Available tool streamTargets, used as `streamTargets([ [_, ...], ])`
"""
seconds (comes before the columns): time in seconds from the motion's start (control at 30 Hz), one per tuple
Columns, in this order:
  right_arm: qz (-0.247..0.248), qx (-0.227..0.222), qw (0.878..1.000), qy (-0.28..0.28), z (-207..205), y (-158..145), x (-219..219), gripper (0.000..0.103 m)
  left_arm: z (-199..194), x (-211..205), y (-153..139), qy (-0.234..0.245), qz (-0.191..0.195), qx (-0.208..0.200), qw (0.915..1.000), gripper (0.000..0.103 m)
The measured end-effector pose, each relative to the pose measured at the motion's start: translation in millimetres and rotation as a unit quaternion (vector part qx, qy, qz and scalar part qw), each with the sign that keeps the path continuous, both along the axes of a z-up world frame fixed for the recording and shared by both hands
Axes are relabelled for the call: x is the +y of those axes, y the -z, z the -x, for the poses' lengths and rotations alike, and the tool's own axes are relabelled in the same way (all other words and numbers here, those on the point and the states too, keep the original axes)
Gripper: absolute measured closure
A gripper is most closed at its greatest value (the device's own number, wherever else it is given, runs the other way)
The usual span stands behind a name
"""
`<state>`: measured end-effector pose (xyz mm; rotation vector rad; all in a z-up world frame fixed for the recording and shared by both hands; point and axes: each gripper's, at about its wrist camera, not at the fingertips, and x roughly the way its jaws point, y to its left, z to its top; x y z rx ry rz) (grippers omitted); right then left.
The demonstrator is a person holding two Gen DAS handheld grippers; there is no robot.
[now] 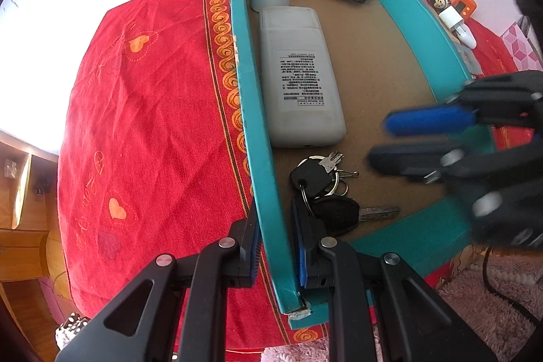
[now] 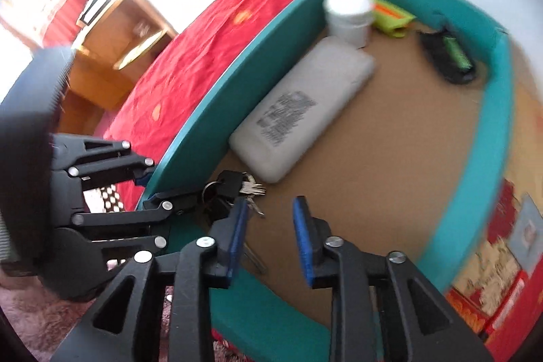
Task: Organize objects
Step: 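Carry the keys with the right gripper into the tray and release, then move the right gripper to the white charger and close on it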
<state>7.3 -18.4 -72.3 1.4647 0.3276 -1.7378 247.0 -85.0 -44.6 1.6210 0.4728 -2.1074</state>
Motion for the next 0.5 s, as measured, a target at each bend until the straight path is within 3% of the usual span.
streamTargets([
  [0.3, 0.014, 0.042, 0.994, 0.098, 24, -40, 87, 0.059, -2, 1, 0, -0.004, 0.002, 0.000, 1.0000, 0.088],
  [0.5, -0.050, 0.109, 0.985, 0.123, 71, -61, 140, 0.059, -2, 2, -1, -0.004, 0.002, -0.004, 1.0000, 0.088],
])
